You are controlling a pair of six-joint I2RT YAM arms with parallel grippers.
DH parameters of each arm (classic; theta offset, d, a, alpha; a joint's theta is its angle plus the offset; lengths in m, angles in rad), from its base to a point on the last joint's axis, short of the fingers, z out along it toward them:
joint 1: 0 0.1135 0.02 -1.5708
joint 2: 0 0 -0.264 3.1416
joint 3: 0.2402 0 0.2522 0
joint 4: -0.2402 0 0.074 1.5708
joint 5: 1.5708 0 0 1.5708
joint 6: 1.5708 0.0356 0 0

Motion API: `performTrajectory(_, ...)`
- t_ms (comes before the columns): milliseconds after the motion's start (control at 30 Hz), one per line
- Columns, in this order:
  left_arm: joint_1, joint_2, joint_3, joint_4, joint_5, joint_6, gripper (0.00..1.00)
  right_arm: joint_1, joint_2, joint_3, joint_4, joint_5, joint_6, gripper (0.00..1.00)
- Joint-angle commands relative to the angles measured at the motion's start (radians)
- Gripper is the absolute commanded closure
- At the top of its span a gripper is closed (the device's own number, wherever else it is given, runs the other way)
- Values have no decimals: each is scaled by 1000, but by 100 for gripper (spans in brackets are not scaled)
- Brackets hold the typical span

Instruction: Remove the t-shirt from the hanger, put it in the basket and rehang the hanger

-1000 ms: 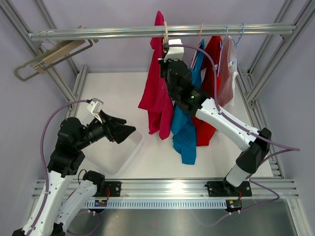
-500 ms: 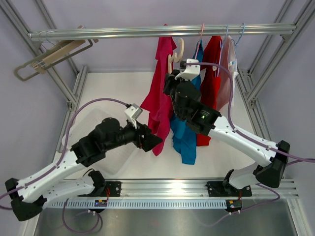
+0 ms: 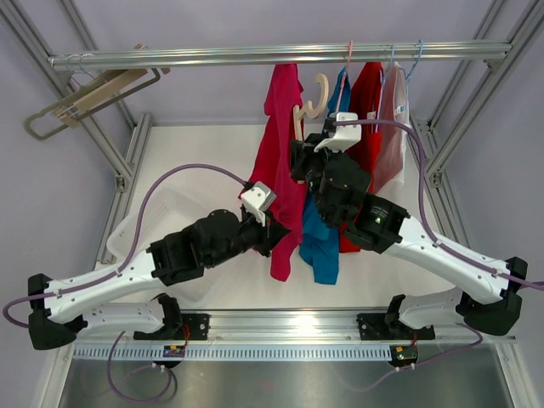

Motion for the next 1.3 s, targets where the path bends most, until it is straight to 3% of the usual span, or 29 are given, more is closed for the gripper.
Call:
performTrajectory(0,-53,-50,46,81,-105,43,100,22,-105,75,139,2,-47,100)
performTrajectory(167,-122,-168,-45,-3,-87,-17,100,22,-115,201,173,-20,-242,100)
performTrajectory(333,-188,-183,-97,-62,-39,-75,100,20,-44,445,204,-55,-420,100)
performTrajectory(500,-215,-127,-177,-72,-42,-128,100,8,4,647,80,-95,-432,100)
performTrajectory(667,-215,-97,-180,-98,-99,-111,100,6,-73,662,-110,-197,-314,100)
performTrajectory(867,-211,-86,122,-138,-349,81,100,6,-378,268,-290,-392,-46,100)
performTrajectory(967,-211,-52,226,-145,-334,130,100,8,-431,92,-409,-377,51,100)
performTrajectory(1067,-212,-81,158,-149,-298,78,100,8,-450,-91,-491,-438,183,100)
performTrajectory(1133,-211,-100,109,-148,-310,54,100,6,-489,-318,-419,-425,314,92)
performTrajectory(1167,-211,-112,77,-146,-321,37,100,6,-503,-460,-352,-421,354,80)
performTrajectory(1267,-211,-136,55,-134,-329,23,100,9,-543,-654,-271,-504,523,67)
